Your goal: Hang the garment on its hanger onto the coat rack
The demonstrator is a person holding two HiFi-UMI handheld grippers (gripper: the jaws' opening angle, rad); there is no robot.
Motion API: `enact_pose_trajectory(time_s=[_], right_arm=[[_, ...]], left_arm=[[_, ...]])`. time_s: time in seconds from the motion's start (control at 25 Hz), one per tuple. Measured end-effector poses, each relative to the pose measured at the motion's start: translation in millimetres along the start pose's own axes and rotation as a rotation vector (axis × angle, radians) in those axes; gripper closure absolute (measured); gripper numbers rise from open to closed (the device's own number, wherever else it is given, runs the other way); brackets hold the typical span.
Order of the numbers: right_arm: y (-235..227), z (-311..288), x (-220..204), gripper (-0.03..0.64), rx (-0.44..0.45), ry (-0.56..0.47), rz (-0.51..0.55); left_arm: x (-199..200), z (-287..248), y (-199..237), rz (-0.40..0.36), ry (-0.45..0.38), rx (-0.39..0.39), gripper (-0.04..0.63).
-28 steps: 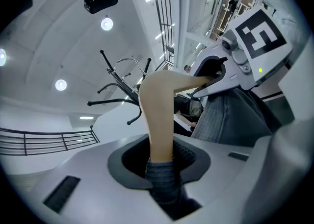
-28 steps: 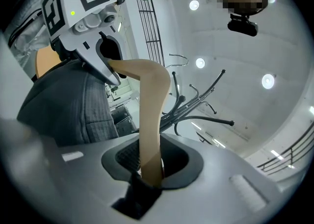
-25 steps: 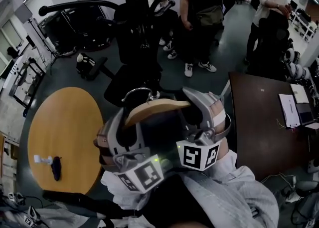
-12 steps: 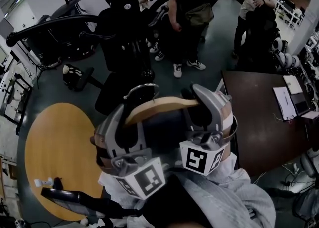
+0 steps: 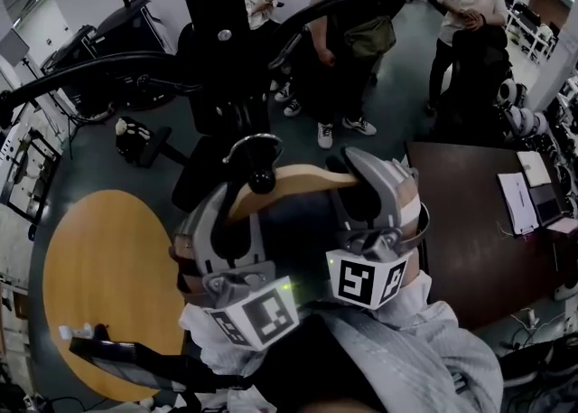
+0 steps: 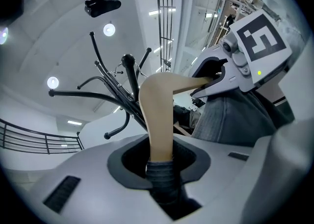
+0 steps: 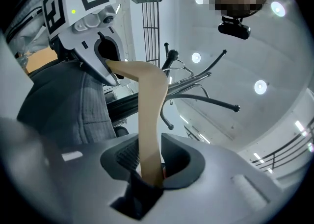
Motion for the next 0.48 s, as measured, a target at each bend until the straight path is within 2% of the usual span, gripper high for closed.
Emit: enact_pose_trajectory(time_s=[0.48], right_arm=[[41.3, -45.4, -23.9, 0.515, 0.109, -0.003, -0.059]], left_arm=[[-40.7, -39.4, -3.9, 0.007, 0.113, -0.02, 0.502]])
Point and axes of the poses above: the fingertips, and each gripper's own axes: z backward along the fingers, y to its left, x out of its top, the point moved 6 cm from there along z, backward along the fingers, and after that the axes turned 6 degrees about -x, right-handed, at the moved point
